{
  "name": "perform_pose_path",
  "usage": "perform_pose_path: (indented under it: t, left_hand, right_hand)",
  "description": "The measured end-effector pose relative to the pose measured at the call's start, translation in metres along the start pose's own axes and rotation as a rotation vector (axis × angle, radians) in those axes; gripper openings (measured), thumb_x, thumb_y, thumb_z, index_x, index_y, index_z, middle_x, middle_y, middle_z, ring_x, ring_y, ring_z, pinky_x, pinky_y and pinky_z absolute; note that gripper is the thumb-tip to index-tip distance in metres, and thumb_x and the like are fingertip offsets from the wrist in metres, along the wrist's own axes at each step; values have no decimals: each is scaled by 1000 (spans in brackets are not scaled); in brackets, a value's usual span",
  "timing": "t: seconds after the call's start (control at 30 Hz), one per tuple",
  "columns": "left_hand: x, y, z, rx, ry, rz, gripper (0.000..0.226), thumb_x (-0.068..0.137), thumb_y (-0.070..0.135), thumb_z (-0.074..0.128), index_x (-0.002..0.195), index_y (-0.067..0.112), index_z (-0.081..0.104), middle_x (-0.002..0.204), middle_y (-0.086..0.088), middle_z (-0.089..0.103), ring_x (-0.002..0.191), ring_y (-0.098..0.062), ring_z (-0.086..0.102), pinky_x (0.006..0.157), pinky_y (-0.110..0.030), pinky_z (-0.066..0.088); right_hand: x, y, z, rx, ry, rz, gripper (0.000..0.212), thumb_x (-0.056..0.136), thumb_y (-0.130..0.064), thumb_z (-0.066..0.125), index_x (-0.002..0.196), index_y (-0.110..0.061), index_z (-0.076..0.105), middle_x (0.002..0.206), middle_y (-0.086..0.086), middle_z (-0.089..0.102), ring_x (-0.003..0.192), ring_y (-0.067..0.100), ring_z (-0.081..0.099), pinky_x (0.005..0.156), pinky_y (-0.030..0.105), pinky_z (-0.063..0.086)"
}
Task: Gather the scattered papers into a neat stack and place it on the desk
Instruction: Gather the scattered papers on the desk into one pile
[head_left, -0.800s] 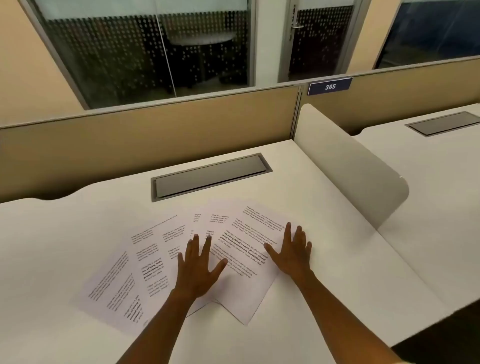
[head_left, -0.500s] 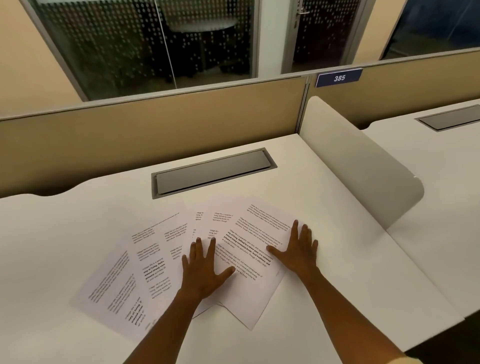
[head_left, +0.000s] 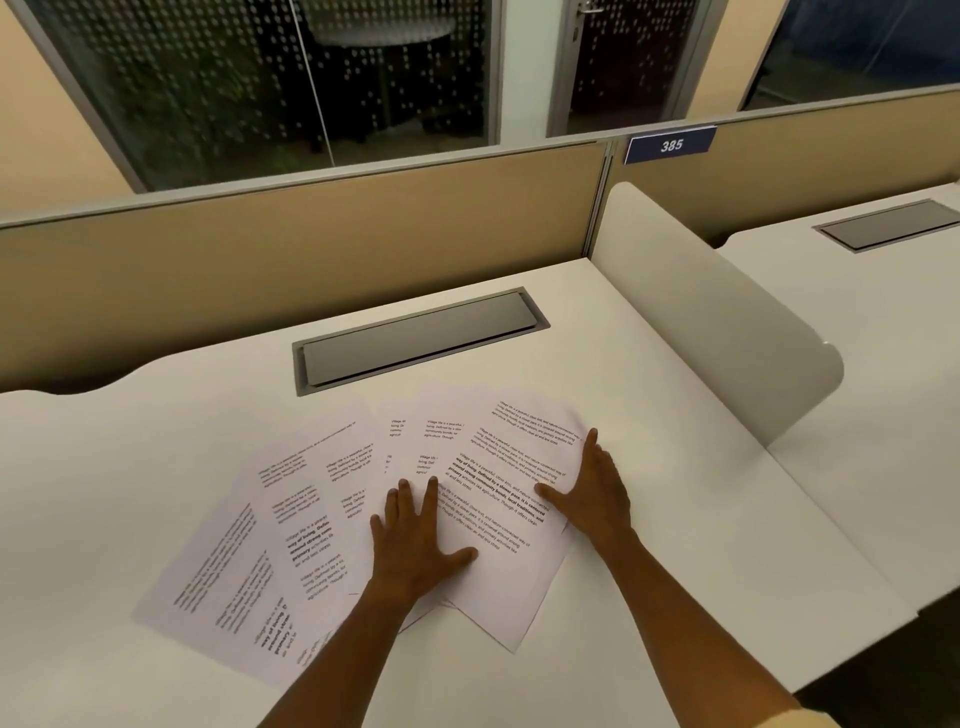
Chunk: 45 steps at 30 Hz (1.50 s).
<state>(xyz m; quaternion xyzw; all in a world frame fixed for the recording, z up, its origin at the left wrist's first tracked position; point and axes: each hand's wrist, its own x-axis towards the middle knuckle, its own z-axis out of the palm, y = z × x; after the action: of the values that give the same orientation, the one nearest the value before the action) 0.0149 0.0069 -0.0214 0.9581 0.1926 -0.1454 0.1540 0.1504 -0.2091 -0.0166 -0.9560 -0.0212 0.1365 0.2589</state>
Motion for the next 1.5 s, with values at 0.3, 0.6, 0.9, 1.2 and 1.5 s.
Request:
perform_pose_path:
  t: [0.3, 0.6, 0.9, 1.2, 1.5]
  left_hand:
    - [-2, 0, 0, -3, -3, 9, 114, 71, 80, 50, 152, 27, -9, 162, -15, -10, 150, -34, -5, 119, -55, 9]
    - [-2, -3, -5, -37, 35, 5, 116, 61, 93, 22, 153, 27, -7, 162, -13, 0, 150, -33, 5, 117, -53, 15]
    - [13, -18, -33, -428, 124, -63, 94, 80, 74, 45, 152, 23, 16, 157, -11, 26, 143, -33, 28, 113, -53, 32]
    - [14, -22, -34, -452, 145, -221, 82, 83, 58, 59, 147, 15, 30, 149, -20, 34, 138, -40, 31, 109, -53, 33]
    - [19, -26, -44, -581, 150, -228, 86, 78, 58, 65, 146, 19, 31, 150, -17, 34, 136, -38, 35, 110, -54, 34]
  right_hand:
    - [1, -16, -13, 189, -25, 29, 126, 67, -59, 76, 154, -20, -6, 146, 12, 42, 136, 31, 38, 110, 42, 36]
    - [-9, -25, -5, 940, 94, 432, 117, 69, -38, 84, 154, -19, 6, 153, 10, 35, 137, 30, 41, 109, 43, 38]
    - [-15, -20, 6, 875, 102, 490, 53, 69, -10, 84, 117, -2, 63, 117, 15, 68, 90, 26, 61, 79, 32, 50]
    - [-19, -43, 10, 606, 35, 371, 73, 67, -15, 86, 128, -3, 46, 127, 16, 59, 117, 35, 57, 93, 39, 50]
    - [-23, -70, 22, 502, 3, 308, 101, 78, -22, 77, 152, -8, 9, 140, 18, 48, 126, 35, 51, 99, 41, 47]
